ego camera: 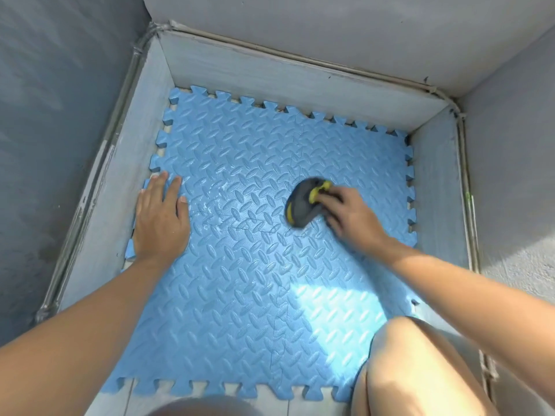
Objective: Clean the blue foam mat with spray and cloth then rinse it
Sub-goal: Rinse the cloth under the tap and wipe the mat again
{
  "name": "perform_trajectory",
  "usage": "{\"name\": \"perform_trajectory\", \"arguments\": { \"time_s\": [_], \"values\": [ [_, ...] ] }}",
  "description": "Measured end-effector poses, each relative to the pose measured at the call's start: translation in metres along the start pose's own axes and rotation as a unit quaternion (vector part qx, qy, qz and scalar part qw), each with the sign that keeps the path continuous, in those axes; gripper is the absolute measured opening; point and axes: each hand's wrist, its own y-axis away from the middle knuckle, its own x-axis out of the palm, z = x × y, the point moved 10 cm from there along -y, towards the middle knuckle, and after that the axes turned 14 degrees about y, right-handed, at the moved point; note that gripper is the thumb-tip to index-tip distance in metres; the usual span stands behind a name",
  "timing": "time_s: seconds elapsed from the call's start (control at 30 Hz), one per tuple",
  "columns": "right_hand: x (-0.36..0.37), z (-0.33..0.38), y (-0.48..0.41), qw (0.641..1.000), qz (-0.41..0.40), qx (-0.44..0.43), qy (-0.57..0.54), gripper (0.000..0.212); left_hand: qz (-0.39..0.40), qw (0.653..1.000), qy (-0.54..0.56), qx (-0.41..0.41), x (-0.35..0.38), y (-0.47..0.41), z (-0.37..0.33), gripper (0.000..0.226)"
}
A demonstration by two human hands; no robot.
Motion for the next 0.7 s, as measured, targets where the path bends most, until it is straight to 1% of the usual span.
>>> {"name": "perform_trajectory", "arguments": {
  "time_s": [0.07,0.13,0.2,0.23,0.27,0.33,0.43,0.53,0.6,0.67,0.7],
  "values": [
    [-0.009,-0.080,-0.013,0.989,-0.017,0.141,0.043,0.040,0.002,1.000,-0.002,-0.001,0.000,0.000,-0.001,0.044],
    [-0.016,-0.136,-0.022,0.964,-0.046,0.256,0.057,0.039,0.001,1.000,-0.005,0.000,0.000,-0.001,-0.002,0.044],
    [-0.016,-0.153,-0.035,0.934,-0.066,0.347,0.049,0.038,-0.001,1.000,-0.005,-0.001,-0.001,-0.001,-0.001,0.044],
    [-0.012,-0.147,-0.046,0.926,-0.073,0.370,0.036,0.037,-0.002,1.000,-0.003,0.000,-0.001,-0.001,-0.002,0.043],
    [-0.007,-0.131,-0.062,0.924,-0.082,0.373,0.019,0.036,-0.003,1.000,-0.003,0.002,0.000,0.000,-0.002,0.043],
    [0.001,-0.080,-0.103,0.935,-0.103,0.341,-0.010,0.033,-0.005,1.000,-0.005,0.004,0.000,0.000,-0.002,0.043],
    [0.016,0.020,-0.170,0.966,-0.105,0.236,-0.018,0.035,-0.006,1.000,-0.007,0.002,0.000,-0.001,0.000,0.043],
    [0.026,0.123,-0.234,0.991,-0.073,0.110,-0.021,0.039,-0.009,1.000,-0.008,0.001,-0.001,-0.002,0.000,0.043],
    [0.033,0.176,-0.258,0.999,-0.035,0.032,-0.019,0.039,-0.011,1.000,-0.006,0.002,-0.001,-0.001,-0.001,0.042],
    [0.039,0.207,-0.267,0.999,-0.005,-0.033,-0.007,0.040,-0.013,1.000,-0.006,-0.001,-0.002,0.000,-0.001,0.042],
    [0.041,0.210,-0.266,0.999,-0.005,-0.053,0.000,0.039,-0.012,1.000,-0.006,0.000,-0.002,-0.001,-0.001,0.042]
  ]
}}
